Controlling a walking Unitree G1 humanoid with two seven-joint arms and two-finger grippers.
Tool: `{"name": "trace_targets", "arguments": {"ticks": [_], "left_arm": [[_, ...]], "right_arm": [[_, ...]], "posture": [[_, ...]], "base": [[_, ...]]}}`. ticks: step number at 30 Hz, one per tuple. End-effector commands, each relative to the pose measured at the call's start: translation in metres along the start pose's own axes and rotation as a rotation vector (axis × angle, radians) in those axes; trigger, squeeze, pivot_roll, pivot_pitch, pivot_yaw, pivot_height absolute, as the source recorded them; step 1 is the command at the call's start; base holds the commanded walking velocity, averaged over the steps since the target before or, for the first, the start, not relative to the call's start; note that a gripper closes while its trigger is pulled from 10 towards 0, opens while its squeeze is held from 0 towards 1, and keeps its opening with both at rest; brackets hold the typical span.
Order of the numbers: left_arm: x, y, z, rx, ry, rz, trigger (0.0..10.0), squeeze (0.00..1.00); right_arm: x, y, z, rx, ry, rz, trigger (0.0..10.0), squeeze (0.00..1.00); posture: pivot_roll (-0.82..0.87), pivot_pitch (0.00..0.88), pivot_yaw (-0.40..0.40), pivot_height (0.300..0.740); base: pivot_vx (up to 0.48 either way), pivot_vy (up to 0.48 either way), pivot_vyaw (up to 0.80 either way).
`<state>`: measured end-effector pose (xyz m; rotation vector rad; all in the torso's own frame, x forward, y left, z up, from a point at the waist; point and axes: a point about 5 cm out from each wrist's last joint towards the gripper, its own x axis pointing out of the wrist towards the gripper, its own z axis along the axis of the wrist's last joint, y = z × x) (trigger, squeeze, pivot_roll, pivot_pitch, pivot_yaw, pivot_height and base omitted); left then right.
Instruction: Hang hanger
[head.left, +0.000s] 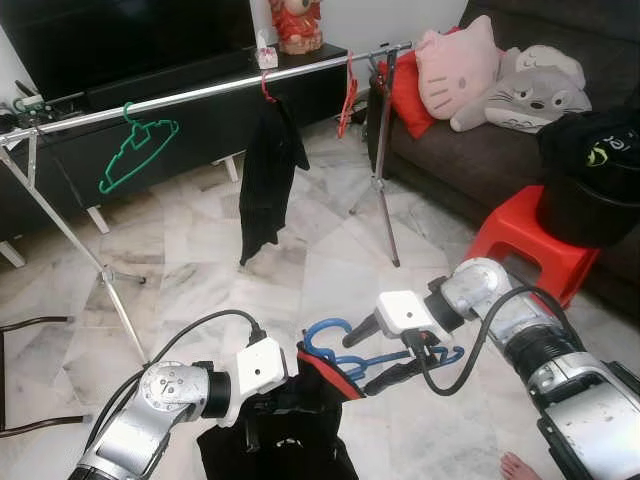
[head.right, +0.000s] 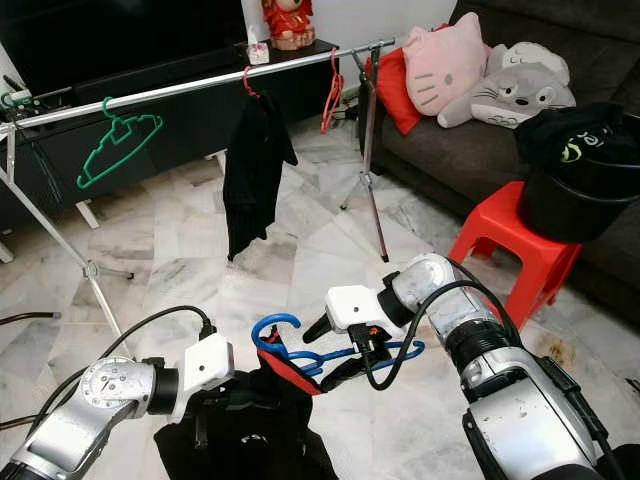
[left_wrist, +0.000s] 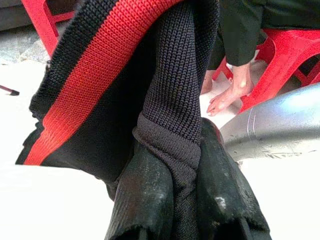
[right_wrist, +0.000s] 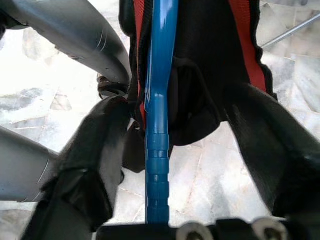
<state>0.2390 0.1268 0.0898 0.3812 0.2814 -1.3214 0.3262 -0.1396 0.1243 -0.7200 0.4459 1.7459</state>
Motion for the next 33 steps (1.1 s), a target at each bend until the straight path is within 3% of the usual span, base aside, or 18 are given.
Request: {"name": "trace_targets", "arguments": {"ticks": [1,6,7,10,11,26,27,33], "left_arm": [[0.0,-0.001,0.006,0.025,-0.013,-0.008,10.0,0.0],[0.001,-0.002,0.006,0.022,-0.014,-0.009,10.0,0.0],[0.001,-0.001,0.006,0.022,-0.015,-0.008,10.0,0.0],[0.001,-0.001,0.006,0.022,-0.015,-0.008,10.0,0.0],[0.001,-0.001,0.006,0.023,-0.015,-0.007,10.0,0.0],[0.002,-0.001,0.006,0.025,-0.017,-0.003,10.0,0.0],[0.002,-0.001,0.006,0.024,-0.018,-0.002,10.0,0.0],[0.002,-0.001,0.007,0.023,-0.02,-0.001,10.0,0.0]], "right_arm": [[-0.002,-0.004,0.006,-0.024,0.001,0.014,0.0,0.0],[0.001,-0.003,0.006,-0.027,0.009,0.024,0.0,0.0],[0.002,-0.003,0.006,-0.027,0.014,0.022,4.4,0.0],[0.003,-0.003,0.006,-0.027,0.018,0.021,5.1,0.0],[0.004,-0.003,0.005,-0.023,0.023,0.028,10.0,0.0],[0.008,0.002,0.001,-0.008,0.034,0.065,9.7,0.0],[0.008,0.002,0.001,-0.007,0.032,0.067,0.0,0.0],[0.009,0.002,0.001,-0.005,0.026,0.067,0.0,0.0]], "posture": [[-0.18,0.006,0.048,0.732],[-0.18,0.008,0.048,0.732],[-0.18,0.008,0.047,0.732],[-0.18,0.008,0.047,0.732],[-0.18,0.008,0.047,0.732],[-0.18,0.008,0.044,0.732],[-0.18,0.009,0.042,0.732],[-0.18,0.01,0.041,0.732]], "base": [[0.0,0.0,0.0],[0.0,0.0,0.0],[0.0,0.0,0.0],[0.0,0.0,0.0],[0.0,0.0,0.0],[0.0,0.0,0.0],[0.0,0.0,0.0],[0.0,0.0,0.0]]}}
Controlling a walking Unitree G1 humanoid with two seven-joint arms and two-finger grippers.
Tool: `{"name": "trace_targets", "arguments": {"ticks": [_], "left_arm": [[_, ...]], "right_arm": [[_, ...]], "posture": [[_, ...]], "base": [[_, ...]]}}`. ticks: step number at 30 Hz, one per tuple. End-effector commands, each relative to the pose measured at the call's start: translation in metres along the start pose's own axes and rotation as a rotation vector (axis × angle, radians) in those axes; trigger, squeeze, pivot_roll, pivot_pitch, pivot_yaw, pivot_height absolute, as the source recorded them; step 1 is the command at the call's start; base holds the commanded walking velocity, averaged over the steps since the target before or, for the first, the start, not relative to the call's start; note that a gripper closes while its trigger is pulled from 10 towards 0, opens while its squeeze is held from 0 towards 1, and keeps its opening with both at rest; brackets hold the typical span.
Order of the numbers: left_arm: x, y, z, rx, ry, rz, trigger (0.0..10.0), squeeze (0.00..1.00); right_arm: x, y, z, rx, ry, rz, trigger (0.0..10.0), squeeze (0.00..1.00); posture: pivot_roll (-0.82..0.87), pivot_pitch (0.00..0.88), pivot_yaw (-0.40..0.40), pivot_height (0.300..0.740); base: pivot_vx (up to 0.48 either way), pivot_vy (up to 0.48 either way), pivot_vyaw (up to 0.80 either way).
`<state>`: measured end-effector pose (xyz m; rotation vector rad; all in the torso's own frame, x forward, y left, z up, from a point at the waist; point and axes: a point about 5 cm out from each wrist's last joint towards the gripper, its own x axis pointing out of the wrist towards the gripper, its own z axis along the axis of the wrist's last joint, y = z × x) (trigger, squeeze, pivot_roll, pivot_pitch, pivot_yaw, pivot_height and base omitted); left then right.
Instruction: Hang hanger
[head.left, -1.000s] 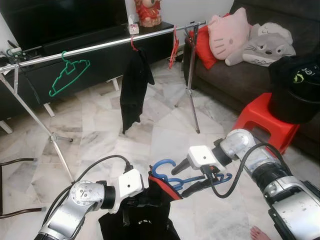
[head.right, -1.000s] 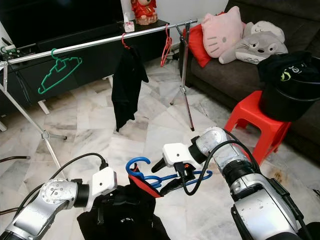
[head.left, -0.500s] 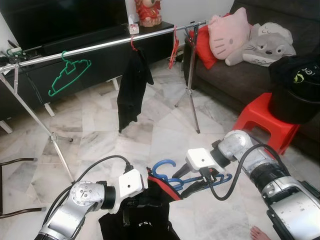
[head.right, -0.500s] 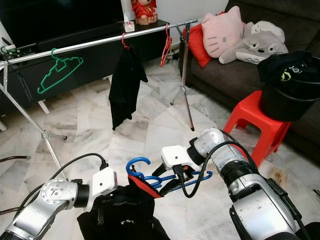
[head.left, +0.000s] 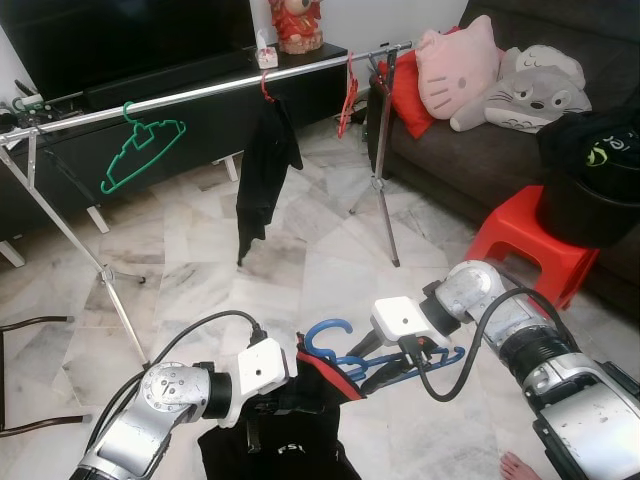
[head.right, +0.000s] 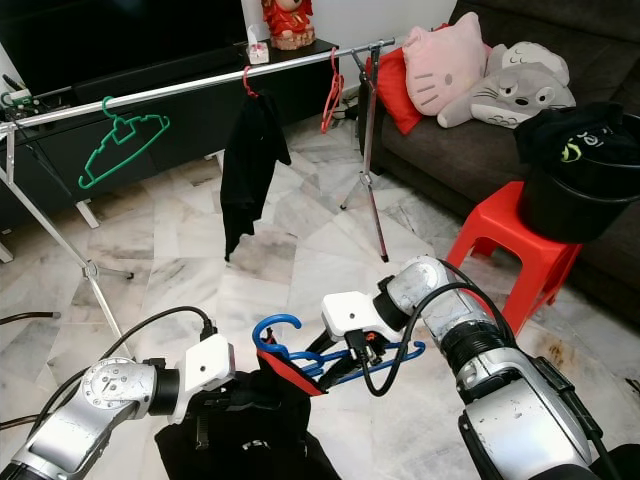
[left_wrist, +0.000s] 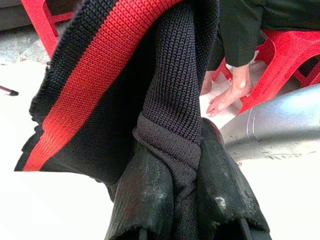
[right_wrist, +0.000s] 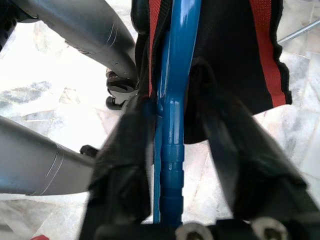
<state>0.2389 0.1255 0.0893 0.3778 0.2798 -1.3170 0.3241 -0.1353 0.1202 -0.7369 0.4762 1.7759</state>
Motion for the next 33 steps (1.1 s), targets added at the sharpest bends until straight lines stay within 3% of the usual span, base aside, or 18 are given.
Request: {"name": "trace_targets", "arguments": {"ticks": [1,33], "left_arm": [[0.0012,-0.0006,0.0065,0.026,-0.017,-0.006,10.0,0.0],[0.0008,0.0011,0.0066,0.013,0.006,-0.008,10.0,0.0]], "right_arm": [[0.0029,0.0007,0.0011,-0.004,0.004,0.03,0.0,0.0],[0.0074,0.0053,-0.0018,0.002,0.01,0.066,0.0,0.0]], "posture": [[-0.18,0.01,0.041,0.732],[-0.18,0.009,0.037,0.732]], "base": [[0.0,0.0,0.0],[0.0,0.0,0.0]]}}
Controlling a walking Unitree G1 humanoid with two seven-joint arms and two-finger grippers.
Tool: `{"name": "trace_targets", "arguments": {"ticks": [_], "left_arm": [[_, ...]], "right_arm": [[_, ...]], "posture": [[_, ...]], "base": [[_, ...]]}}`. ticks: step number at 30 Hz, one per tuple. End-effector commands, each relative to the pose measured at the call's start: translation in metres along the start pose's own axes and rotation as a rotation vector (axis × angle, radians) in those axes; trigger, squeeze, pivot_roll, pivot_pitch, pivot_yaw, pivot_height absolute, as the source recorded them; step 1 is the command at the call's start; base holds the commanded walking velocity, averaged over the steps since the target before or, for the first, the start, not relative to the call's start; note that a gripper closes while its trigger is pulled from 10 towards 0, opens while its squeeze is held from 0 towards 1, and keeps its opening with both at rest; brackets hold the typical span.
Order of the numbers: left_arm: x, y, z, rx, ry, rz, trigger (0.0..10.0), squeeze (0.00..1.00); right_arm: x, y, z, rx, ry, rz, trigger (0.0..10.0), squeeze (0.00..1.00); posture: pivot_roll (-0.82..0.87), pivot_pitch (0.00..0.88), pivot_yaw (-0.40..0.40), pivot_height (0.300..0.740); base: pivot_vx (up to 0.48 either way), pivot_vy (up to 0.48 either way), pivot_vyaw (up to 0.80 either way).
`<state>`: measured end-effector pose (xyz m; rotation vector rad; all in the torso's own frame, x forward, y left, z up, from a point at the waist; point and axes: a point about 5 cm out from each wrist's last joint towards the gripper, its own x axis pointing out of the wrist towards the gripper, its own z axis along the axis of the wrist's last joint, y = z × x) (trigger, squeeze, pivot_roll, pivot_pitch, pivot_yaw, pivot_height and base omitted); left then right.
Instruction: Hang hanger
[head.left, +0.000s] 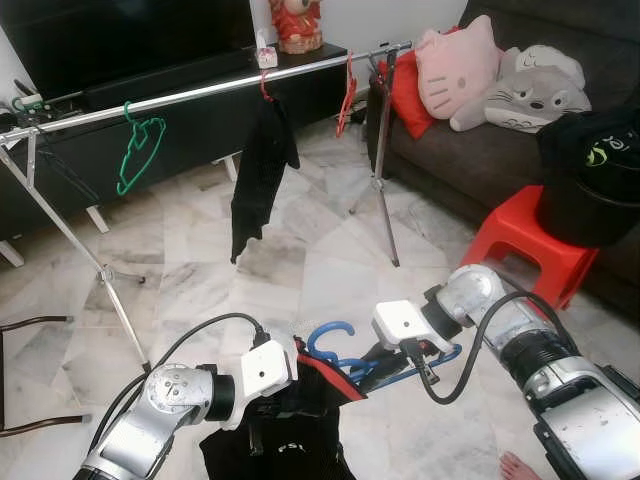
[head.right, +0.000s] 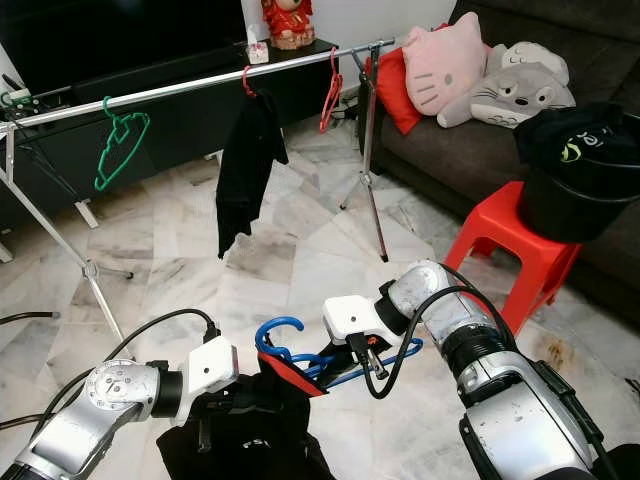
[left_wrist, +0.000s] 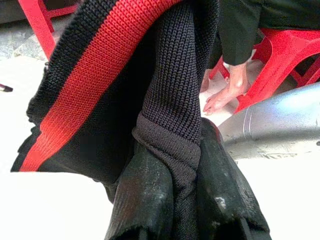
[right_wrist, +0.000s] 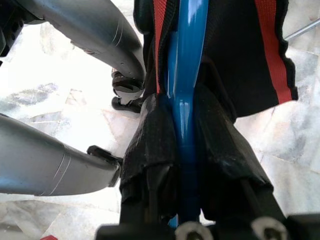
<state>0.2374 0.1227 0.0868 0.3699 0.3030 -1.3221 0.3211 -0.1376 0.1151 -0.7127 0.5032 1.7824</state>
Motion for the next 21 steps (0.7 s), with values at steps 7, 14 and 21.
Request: {"name": "trace_targets", "arguments": {"ticks": [7,14,21], "left_arm": [[-0.0026,0.0036,0.0086,0.053,-0.003,-0.011,10.0,0.06],[-0.0021,0.0027,0.0091,0.054,-0.008,-0.021,10.0,1.0],[-0.0023,0.0027,0.0092,0.057,-0.009,-0.023,10.0,1.0]], "right_arm": [[0.0065,0.0015,0.0023,-0.022,0.012,0.045,0.0,0.0],[0.0068,0.0015,0.002,-0.019,0.007,0.037,0.0,0.0],[0.0101,0.0009,0.0019,-0.015,-0.007,0.015,0.0,0.0]], "posture": [[-0.18,0.004,0.039,0.732],[-0.18,0.003,0.039,0.732],[-0.18,0.003,0.039,0.732]], "base": [[0.0,0.0,0.0],[0.0,0.0,0.0],[0.0,0.0,0.0]]}}
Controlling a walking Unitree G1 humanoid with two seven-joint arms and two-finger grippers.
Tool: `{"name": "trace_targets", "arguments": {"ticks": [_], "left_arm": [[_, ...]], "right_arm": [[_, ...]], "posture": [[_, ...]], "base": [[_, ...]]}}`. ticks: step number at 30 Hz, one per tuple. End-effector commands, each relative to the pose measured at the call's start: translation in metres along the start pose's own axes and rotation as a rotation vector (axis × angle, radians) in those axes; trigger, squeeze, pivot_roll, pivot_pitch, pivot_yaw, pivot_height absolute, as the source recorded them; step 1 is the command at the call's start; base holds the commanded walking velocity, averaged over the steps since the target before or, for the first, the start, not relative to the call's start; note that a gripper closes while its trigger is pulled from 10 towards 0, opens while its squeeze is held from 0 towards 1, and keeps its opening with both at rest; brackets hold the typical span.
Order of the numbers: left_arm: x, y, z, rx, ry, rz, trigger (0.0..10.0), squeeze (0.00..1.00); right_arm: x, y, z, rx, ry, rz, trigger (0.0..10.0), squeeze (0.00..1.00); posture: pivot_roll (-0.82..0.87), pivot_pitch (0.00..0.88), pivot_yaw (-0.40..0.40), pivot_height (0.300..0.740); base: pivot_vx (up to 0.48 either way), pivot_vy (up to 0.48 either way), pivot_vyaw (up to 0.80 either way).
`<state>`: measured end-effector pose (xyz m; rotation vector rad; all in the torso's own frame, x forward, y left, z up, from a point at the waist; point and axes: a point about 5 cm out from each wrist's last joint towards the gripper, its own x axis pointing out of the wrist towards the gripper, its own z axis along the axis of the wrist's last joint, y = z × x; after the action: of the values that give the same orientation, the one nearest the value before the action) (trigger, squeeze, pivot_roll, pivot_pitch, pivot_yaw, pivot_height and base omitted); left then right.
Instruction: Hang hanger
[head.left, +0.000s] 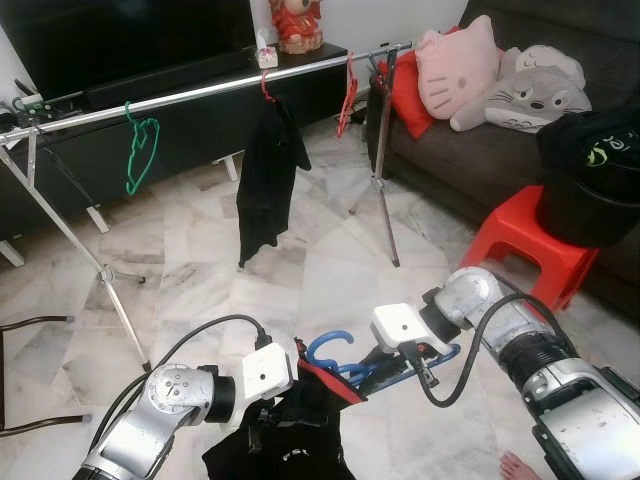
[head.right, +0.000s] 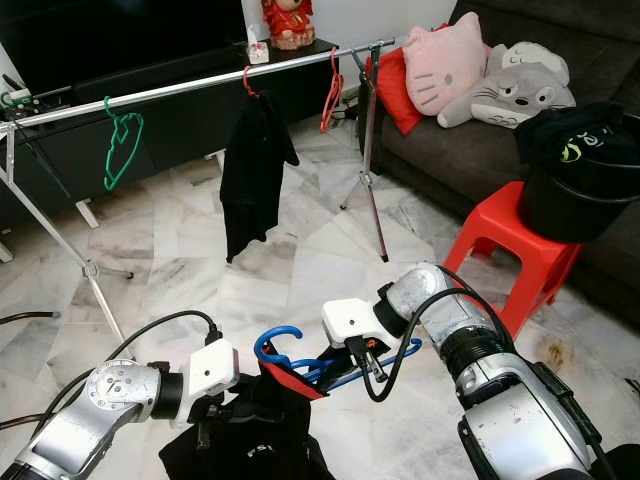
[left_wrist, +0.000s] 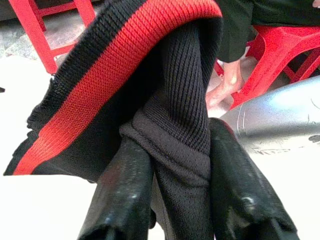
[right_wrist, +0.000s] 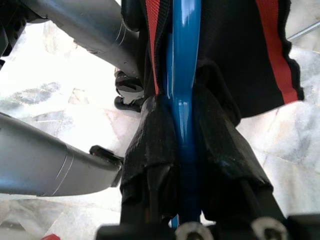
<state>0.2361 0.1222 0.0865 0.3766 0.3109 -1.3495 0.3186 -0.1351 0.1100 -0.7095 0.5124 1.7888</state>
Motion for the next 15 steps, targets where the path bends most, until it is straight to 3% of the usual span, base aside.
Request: {"name": "trace_targets", "arguments": {"ticks": [1,15], "left_arm": [[-0.003,0.004,0.009,0.051,-0.015,0.004,10.0,1.0],[-0.013,0.01,0.012,0.071,0.002,0.023,10.0,1.0]], "right_arm": [[0.004,-0.001,0.003,-0.019,-0.011,0.002,0.0,0.0],[0.007,0.001,-0.006,0.032,-0.037,-0.085,0.0,0.0]], "posture": [[-0.18,0.003,0.039,0.732],[-0.17,0.006,0.039,0.732]], "base": [[0.0,0.0,0.0],[0.0,0.0,0.0]]}}
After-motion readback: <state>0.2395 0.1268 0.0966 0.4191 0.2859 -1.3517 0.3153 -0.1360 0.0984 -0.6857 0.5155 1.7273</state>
